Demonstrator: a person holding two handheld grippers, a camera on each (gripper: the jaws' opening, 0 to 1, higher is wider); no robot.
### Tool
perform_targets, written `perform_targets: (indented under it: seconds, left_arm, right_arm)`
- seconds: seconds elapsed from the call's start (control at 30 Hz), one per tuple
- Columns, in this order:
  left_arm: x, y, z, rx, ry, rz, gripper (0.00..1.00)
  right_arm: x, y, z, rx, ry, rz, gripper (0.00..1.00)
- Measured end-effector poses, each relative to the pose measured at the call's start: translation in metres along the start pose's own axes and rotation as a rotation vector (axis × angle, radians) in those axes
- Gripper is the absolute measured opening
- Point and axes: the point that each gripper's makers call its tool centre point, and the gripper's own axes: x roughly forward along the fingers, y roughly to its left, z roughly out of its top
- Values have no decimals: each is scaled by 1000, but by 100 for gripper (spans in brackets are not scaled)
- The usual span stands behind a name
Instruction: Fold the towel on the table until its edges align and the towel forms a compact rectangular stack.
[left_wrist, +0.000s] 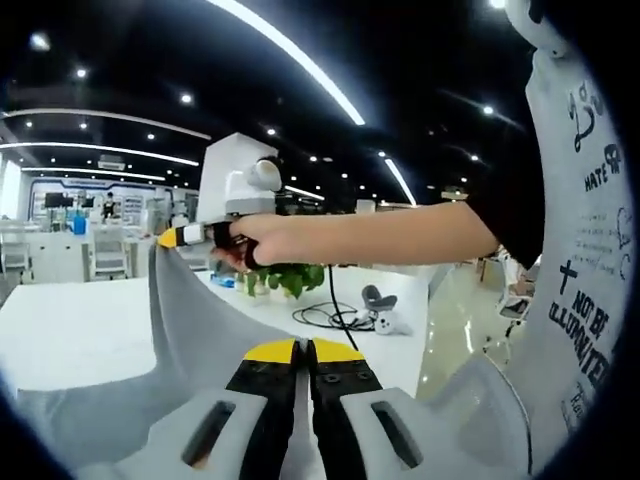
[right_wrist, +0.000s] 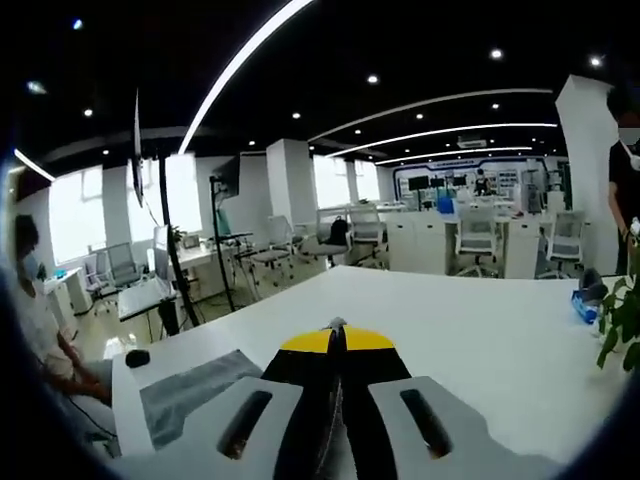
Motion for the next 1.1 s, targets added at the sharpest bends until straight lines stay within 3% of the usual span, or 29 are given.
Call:
perform_targets:
  seconds: [0.27, 0.33, 0.67, 0.87, 1.1]
  left_arm:
    - [-41, 26, -5, -5, 43, 56, 4]
    - [-52, 34, -6, -3, 53, 84, 4]
    - [-98, 69, 0, -32, 5, 215, 4]
    - [-117, 80, 2, -34, -5, 267, 4]
    - [-137, 93, -1, -53, -12, 327, 4]
  right_arm:
    - [24, 35, 3, 46, -21, 38, 0]
    - [30, 44, 2, 16, -11, 49, 0]
    - [53, 88, 12, -20, -22, 106, 0]
    - [58, 103, 18, -29, -21, 122, 0]
    - [78, 128, 14, -44, -13, 161, 0]
